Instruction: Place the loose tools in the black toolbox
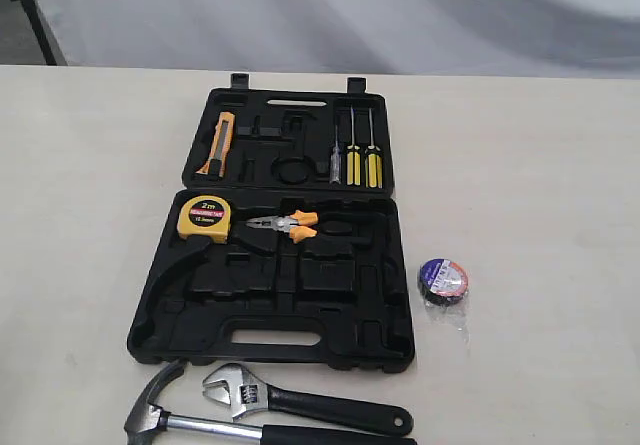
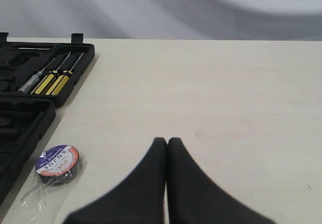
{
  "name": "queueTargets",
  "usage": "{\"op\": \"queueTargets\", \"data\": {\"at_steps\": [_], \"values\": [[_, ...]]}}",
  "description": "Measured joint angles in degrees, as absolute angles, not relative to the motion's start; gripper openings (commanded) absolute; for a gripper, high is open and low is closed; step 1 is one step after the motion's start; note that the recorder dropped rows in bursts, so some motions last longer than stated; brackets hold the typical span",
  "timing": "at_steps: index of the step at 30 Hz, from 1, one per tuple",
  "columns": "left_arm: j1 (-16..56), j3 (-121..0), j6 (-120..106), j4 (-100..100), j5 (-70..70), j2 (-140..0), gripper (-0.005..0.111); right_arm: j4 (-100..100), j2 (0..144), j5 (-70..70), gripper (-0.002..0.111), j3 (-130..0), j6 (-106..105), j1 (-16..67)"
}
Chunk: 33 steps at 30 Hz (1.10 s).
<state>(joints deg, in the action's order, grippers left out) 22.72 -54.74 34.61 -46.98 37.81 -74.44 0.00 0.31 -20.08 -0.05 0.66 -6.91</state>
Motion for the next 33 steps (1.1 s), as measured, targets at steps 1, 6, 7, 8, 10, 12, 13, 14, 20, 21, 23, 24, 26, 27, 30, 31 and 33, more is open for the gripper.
{"op": "queueTargets", "data": {"at_steps": [1,6,7,8,10,12,13,14,20,21,23,24,26,27,30,31,33], "values": [[22.7,-54.7,34.6,-47.0,37.8,-74.4,0.001,0.0,0.3,-20.1,0.000,-0.1,0.7,-6.9],[22.7,-54.7,34.6,-47.0,37.8,-74.4,0.001,0.0,0.3,-20.1,0.000,-0.1,0.7,-6.9],[22.7,-54.7,34.6,-47.0,37.8,-74.4,0.001,0.0,0.3,-20.1,0.000,-0.1,0.7,-6.9],[22.7,-54.7,34.6,-47.0,37.8,-74.4,0.001,0.0,0.3,-20.1,0.000,-0.1,0.7,-6.9],[22.7,-54.7,34.6,-47.0,37.8,-74.4,0.001,0.0,0.3,-20.1,0.000,-0.1,0.7,-6.9],[22.7,-54.7,34.6,-47.0,37.8,-74.4,0.001,0.0,0.3,-20.1,0.000,-0.1,0.7,-6.9],[22.7,-54.7,34.6,-47.0,37.8,-74.4,0.001,0.0,0.3,-20.1,0.000,-0.1,0.7,-6.9],[22.7,-54.7,34.6,-47.0,37.8,-74.4,0.001,0.0,0.3,-20.1,0.000,-0.1,0.7,-6.9],[22.7,-54.7,34.6,-47.0,37.8,-74.4,0.001,0.0,0.3,-13.3,0.000,-0.1,0.7,-6.9],[22.7,-54.7,34.6,-47.0,37.8,-74.4,0.001,0.0,0.3,-11.4,0.000,-0.1,0.7,-6.9],[22.7,-54.7,34.6,-47.0,37.8,-74.4,0.001,0.0,0.3,-5.8,0.000,-0.1,0.7,-6.9],[22.7,-54.7,34.6,-47.0,37.8,-74.4,0.001,0.0,0.3,-3.3,0.000,-0.1,0.7,-6.9],[22.7,-54.7,34.6,-47.0,37.8,-74.4,0.001,0.0,0.3,2.7,0.000,-0.1,0.7,-6.9],[22.7,-54.7,34.6,-47.0,37.8,-74.4,0.001,0.0,0.3,5.5,0.000,-0.1,0.7,-6.9],[22.7,-54.7,34.6,-47.0,37.8,-74.4,0.001,0.0,0.3,12.6,0.000,-0.1,0.7,-6.9],[22.7,-54.7,34.6,-47.0,37.8,-74.4,0.001,0.0,0.3,14.6,0.000,-0.1,0.7,-6.9],[22.7,-54.7,34.6,-47.0,37.8,-74.4,0.001,0.0,0.3,16.9,0.000,-0.1,0.7,-6.9]]}}
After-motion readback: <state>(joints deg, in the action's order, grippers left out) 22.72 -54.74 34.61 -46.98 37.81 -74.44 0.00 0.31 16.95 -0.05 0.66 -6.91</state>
